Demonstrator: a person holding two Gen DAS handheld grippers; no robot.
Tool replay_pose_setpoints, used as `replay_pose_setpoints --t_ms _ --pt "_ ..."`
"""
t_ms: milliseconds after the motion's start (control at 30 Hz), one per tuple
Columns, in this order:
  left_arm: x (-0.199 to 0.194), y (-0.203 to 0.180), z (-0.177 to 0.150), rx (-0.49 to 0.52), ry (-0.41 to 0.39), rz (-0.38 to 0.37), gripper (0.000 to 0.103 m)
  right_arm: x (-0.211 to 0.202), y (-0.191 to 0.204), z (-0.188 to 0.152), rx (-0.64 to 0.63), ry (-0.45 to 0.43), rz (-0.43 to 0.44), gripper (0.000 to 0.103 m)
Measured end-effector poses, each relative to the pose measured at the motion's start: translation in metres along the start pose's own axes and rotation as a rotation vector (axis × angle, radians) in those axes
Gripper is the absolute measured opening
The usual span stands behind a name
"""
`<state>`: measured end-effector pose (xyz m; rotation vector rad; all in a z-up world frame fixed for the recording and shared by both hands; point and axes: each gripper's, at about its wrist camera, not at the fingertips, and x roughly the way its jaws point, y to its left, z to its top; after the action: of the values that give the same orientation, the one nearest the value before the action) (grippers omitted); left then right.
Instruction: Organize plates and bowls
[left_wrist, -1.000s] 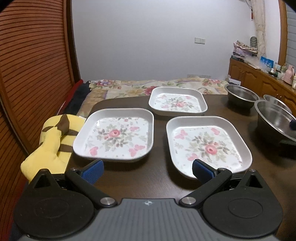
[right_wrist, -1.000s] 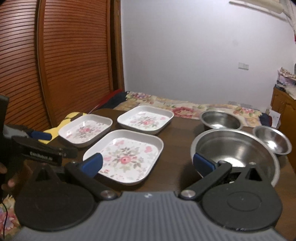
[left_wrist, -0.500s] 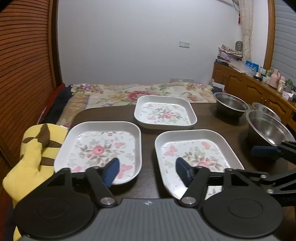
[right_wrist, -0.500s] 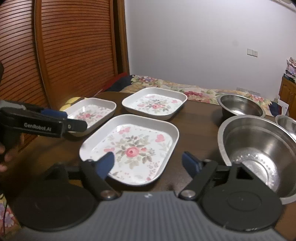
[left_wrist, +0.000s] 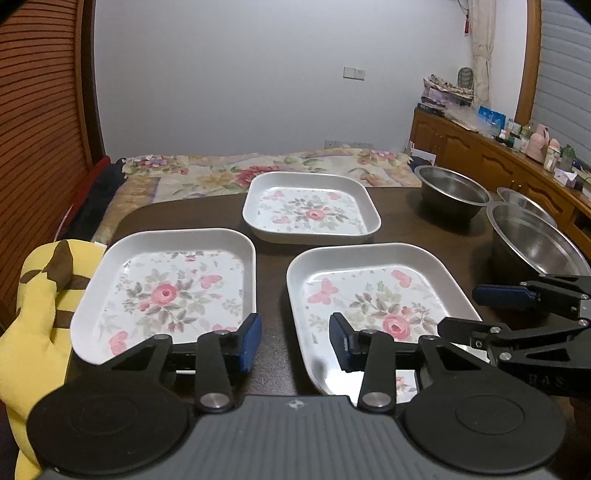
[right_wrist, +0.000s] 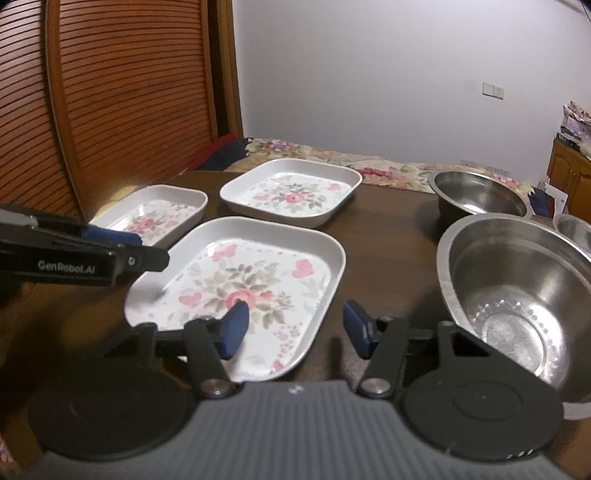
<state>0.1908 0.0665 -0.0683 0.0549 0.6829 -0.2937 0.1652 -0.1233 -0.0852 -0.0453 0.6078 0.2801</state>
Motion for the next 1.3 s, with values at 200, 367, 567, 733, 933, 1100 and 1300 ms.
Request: replay_pose_setpoints --t_ms 200,367,567,733,933,1100,1300 --pt "0.009 -0.002 -0.002 0.011 0.029 0.01 0.029 0.008 -0.002 -0.001 0.016 0.012 0.004 0.056" --pt "0.012 -0.003 -0.003 0.009 0.039 0.006 0.02 0.013 -0.004 -0.002 0.03 0.03 0.007 0.05" --pt "0.019 -0.004 -0.006 -0.002 0.051 -0.008 0.015 0.015 -0.007 -0.002 0.041 0.027 0.008 0.043" --pt "0.018 -0.004 -0.006 -0.01 0.055 -0.021 0.01 0.013 -0.009 -0.003 0.06 0.017 0.013 0.031" --pt "0.004 -0.002 -0.008 -0.032 0.058 -0.048 0.01 0.008 -0.011 -0.003 0.072 0.011 0.013 0.026" --pt "-0.016 -0.005 -0.014 -0.043 0.039 -0.048 0.01 -0.006 -0.007 -0.006 0.062 -0.006 0.033 0.026" --pt "-0.041 -0.012 -0.026 -0.041 0.017 -0.042 0.01 -0.028 0.0 -0.013 0.051 -0.023 0.052 0.026"
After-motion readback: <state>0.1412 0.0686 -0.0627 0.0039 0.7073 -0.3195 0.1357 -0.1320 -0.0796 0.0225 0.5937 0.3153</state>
